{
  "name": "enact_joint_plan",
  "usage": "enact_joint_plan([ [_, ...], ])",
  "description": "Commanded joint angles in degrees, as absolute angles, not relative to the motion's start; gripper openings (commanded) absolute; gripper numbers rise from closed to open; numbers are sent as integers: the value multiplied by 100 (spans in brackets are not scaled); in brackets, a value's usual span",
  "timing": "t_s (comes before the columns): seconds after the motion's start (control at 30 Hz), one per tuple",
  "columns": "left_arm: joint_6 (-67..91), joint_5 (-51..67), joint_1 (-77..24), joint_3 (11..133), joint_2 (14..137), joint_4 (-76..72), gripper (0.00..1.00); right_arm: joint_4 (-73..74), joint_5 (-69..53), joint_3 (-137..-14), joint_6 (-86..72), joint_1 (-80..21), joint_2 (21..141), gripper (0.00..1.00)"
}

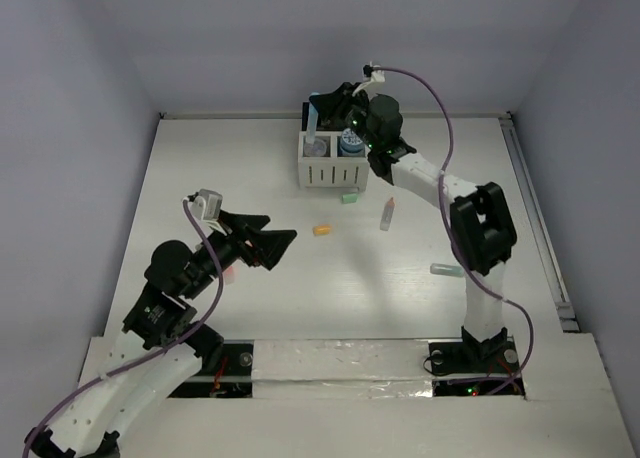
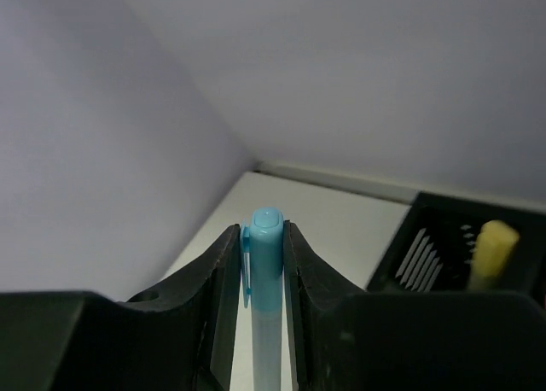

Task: Sort the stationery into containers
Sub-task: Place the pen in the storage box.

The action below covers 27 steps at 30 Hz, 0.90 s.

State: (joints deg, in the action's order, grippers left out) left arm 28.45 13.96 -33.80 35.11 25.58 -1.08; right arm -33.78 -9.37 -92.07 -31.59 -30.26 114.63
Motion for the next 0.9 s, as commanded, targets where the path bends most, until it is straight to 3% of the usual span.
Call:
enact_joint_plan([
  [0.0, 2391, 511, -3393, 4016, 2444, 648, 99, -3164, -536, -10472, -2602, -2866, 12180, 0],
  [0.4, 1916, -562, -3393, 3946, 2162, 967, 99, -2523, -97, -13859, -1847, -2637, 14536, 0],
  [0.73, 1925, -694, -3393, 3929, 2241, 993, 99, -2838, -35, -13518, -1644, -2637, 14801, 0],
  [0.77, 1925, -694, -3393, 3929, 2250, 1002, 99, -2891, -35, -13439, -1626, -2637, 14783, 1],
  [0.8, 1925, -694, -3393, 3929, 2250, 1019, 99, -2935, -53, -13386, -1626, -2637, 14722, 13],
  [0.87, 1942, -703, -3393, 3920, 2224, 1028, 99, -3093, -184, -13158, -1608, -2637, 14626, 28],
])
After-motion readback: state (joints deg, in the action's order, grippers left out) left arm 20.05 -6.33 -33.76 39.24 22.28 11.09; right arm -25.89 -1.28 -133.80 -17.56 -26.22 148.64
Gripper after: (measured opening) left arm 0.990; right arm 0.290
